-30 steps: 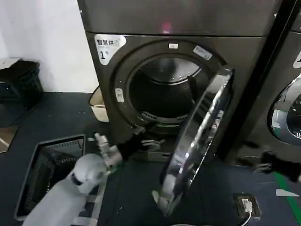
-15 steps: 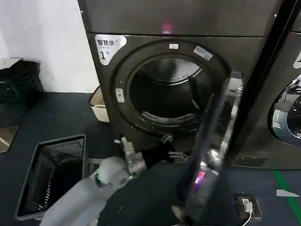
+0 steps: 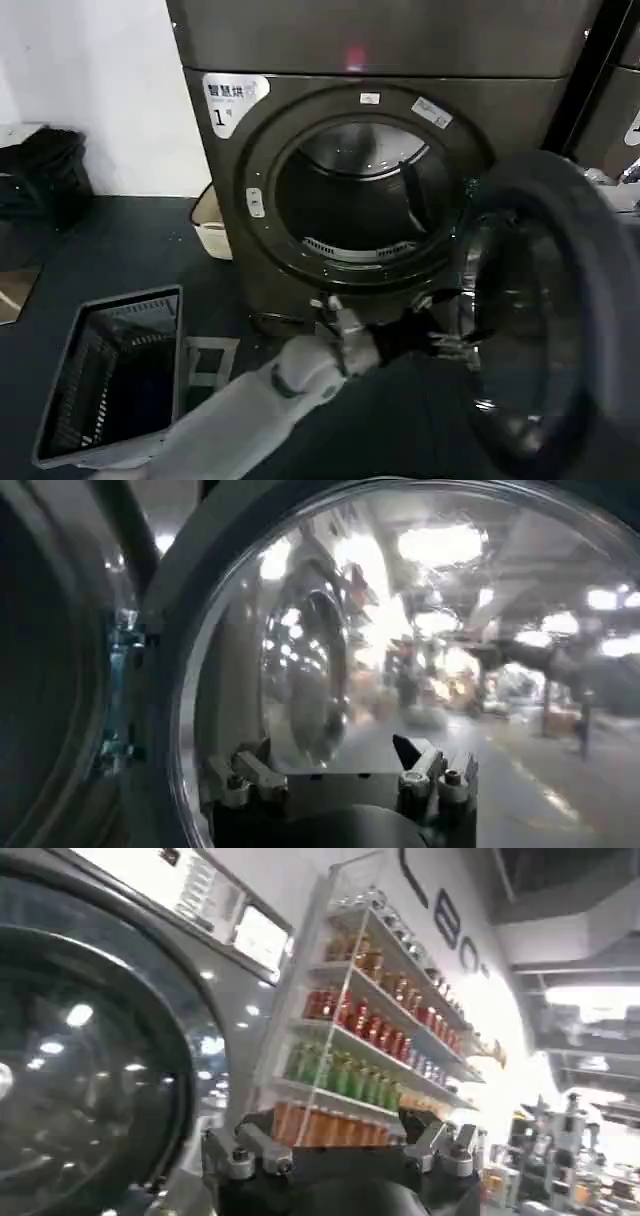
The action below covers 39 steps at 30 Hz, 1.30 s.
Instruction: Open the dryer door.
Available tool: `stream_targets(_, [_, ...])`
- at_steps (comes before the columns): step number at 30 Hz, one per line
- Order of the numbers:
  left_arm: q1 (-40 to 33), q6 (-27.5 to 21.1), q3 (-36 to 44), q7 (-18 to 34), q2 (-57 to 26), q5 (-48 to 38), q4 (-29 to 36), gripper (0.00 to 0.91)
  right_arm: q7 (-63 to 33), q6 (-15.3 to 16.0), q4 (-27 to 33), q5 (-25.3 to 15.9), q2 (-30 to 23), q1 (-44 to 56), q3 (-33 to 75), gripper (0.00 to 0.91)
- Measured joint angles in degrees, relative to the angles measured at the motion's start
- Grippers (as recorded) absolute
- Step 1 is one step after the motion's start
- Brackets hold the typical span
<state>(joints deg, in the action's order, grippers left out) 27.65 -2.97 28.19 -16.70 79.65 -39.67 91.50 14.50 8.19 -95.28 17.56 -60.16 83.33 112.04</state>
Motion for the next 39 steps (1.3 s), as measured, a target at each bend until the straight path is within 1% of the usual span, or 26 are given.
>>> stream_targets(8, [-3.13,0.92,2.16,1.55,7.43,0.44,-7.23,0.907,0.28,-0.42,-1.01,0.46,-0.11,0.44,1.66,0.907])
stream_targets(12, [-3.82,1.38,2.68,1.93,10.69,3.67,-10.34,0.907,0.84,-1.11,-1.11,0.33,-0.13,0.92,2.11,0.907])
stream_targets(15, [-4.23,1.40,2.75,2.04,12.58,4.14,-11.79,0.907,1.28,-1.50,-1.11,0.33,-0.13,1.46,2.59,0.907])
stream_targets(17, [-4.77,1.79,2.85,2.77,12.53,5.20,-12.91,0.907,1.40,-1.69,-1.11,0.34,-0.16,1.82,2.75,0.907])
stream_targets(24, [-5.34,3.67,3.34,4.18,12.55,7.41,-14.50,0.907,1.74,-2.19,-1.13,0.36,-0.45,2.69,3.42,0.907])
stream_targets(29, [-5.18,4.50,3.43,4.05,12.54,6.63,-13.62,0.907,1.86,-2.44,-1.15,0.35,-0.39,2.97,3.75,0.907])
stream_targets(33, [-5.11,8.98,3.97,4.02,12.54,7.58,-12.58,0.907,2.06,-2.66,-1.04,0.49,-0.07,3.75,4.49,0.907])
stream_targets(35, [-4.64,12.28,4.18,4.04,12.55,7.34,-11.83,0.907,2.18,-2.79,-0.93,0.53,0.04,4.09,4.76,0.907])
stream_targets(39, [-3.35,23.38,5.01,3.84,10.96,7.57,-10.79,0.907,2.32,-2.90,-1.02,0.58,0.12,4.32,4.89,0.907])
